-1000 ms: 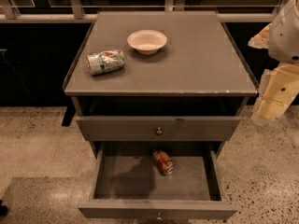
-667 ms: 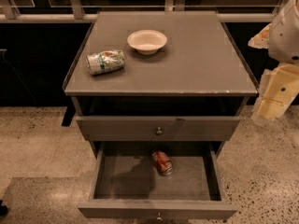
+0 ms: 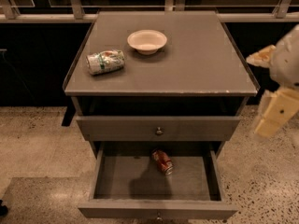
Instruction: Pick coke can from middle drawer and place on counter
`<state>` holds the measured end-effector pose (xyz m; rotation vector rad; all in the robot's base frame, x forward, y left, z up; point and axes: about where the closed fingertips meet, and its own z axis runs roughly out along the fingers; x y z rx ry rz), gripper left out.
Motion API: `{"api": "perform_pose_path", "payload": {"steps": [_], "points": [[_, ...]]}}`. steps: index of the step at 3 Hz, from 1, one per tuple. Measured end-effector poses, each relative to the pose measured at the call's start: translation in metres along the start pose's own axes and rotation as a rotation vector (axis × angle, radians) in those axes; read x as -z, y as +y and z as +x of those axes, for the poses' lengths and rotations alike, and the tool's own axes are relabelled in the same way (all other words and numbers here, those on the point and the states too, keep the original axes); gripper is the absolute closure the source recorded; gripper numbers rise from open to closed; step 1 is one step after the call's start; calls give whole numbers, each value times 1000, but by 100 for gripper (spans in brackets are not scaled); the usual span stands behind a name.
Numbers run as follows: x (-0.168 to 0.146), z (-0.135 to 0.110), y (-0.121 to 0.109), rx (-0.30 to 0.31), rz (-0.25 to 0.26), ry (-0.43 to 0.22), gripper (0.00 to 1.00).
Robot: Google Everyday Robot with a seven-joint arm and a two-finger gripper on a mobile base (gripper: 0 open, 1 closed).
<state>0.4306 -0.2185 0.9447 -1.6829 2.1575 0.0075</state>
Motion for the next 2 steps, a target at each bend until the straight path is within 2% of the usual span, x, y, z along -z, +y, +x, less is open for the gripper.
{"api": "perform_pose_path", "payload": {"steps": [1,2], "points": [[-51,28,22,-110,-17,-173,0],[-113,30,44,-300,-58,-360,0]]}}
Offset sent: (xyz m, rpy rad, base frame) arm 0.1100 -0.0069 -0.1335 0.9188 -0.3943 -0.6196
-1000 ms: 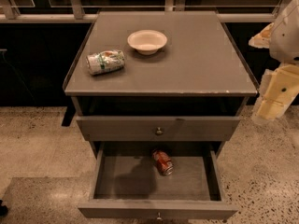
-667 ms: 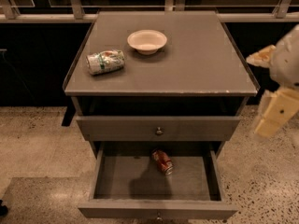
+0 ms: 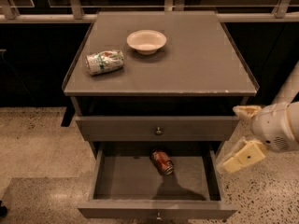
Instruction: Pick coke can from middle drawer and place on counter
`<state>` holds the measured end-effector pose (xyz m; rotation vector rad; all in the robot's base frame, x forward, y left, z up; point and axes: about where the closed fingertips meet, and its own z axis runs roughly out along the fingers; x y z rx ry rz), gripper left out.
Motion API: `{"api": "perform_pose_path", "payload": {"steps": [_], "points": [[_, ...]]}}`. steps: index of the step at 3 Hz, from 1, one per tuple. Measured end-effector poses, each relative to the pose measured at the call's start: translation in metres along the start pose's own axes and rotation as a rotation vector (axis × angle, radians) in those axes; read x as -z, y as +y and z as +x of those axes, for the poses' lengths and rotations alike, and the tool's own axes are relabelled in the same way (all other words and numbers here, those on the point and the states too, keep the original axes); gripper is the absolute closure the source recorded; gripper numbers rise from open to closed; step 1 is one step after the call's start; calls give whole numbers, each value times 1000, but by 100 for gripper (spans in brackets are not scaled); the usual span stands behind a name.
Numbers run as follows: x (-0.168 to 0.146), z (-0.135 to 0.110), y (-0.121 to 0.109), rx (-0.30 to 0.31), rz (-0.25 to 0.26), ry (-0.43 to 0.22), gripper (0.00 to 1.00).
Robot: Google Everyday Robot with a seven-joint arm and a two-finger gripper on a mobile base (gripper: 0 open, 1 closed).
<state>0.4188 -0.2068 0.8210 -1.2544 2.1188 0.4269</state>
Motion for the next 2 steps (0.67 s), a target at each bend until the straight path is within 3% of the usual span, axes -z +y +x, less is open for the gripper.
{"api": "perform_pose_path", "payload": {"steps": [1,2], "points": [[-1,-16,-11,-56,51,-89,0],[0,-15,-4,-43,94,-108,0]]}}
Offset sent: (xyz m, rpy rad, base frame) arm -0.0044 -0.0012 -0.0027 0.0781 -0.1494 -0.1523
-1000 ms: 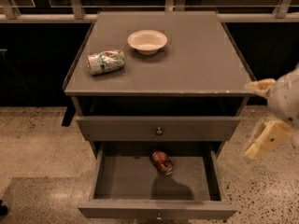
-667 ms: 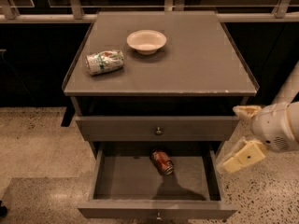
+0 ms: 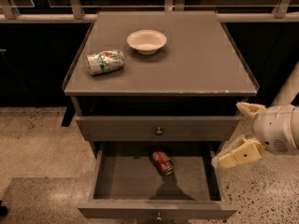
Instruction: Pick coke can from middle drawer and place on counter
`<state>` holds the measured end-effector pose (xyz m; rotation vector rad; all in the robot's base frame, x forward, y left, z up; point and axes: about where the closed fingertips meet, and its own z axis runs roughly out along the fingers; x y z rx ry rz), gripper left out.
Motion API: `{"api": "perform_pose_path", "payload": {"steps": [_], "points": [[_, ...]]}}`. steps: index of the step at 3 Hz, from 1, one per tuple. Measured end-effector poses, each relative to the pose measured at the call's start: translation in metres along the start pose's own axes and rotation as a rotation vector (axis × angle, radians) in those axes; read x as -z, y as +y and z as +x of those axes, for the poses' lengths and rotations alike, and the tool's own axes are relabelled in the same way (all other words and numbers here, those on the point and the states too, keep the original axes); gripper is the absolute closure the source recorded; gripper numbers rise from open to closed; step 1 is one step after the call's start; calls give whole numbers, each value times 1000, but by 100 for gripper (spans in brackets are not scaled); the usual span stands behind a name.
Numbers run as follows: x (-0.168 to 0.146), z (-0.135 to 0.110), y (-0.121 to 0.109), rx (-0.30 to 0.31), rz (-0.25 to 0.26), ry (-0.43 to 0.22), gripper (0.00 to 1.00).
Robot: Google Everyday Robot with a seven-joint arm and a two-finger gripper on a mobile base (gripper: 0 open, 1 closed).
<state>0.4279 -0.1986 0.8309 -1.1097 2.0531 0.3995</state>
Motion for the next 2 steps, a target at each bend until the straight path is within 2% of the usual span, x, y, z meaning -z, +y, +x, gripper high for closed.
{"api": "perform_pose_path", "payload": {"steps": [1,2], "points": [[-27,38,18,-68,34,-88,0],[-67,81,21,-189,87,-187,0]]}}
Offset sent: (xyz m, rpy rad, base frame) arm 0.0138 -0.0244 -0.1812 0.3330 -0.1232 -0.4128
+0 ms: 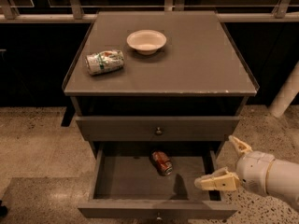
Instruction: Pick coke can from middle drawer and place on counter
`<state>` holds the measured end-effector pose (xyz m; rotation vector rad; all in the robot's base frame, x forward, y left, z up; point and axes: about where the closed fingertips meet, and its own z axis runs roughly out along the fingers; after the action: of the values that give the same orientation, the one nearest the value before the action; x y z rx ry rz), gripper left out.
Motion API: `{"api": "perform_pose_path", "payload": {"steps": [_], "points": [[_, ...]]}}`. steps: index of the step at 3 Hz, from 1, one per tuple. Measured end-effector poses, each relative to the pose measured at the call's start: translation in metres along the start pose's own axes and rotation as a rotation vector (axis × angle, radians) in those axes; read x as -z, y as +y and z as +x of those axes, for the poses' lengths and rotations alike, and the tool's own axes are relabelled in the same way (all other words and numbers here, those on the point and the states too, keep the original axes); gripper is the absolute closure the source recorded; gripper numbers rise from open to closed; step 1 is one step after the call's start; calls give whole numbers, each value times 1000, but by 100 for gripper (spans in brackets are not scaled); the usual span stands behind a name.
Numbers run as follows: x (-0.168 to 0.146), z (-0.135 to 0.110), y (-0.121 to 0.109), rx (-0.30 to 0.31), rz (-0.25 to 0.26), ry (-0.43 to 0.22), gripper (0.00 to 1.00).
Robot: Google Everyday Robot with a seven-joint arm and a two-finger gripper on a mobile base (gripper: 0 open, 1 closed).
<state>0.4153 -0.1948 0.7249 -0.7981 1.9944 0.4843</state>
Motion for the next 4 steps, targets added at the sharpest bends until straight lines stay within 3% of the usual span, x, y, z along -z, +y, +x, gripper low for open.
{"api": "perform_pose_path", "payload": {"steps": [1,2,3,4], "points": [[-37,37,-8,-52,58,-48,0],[-42,45,-26,-64,119,-44,0],[-44,51,-21,-71,131,-52,0],[-68,91,-18,-140,124,11,0]]}}
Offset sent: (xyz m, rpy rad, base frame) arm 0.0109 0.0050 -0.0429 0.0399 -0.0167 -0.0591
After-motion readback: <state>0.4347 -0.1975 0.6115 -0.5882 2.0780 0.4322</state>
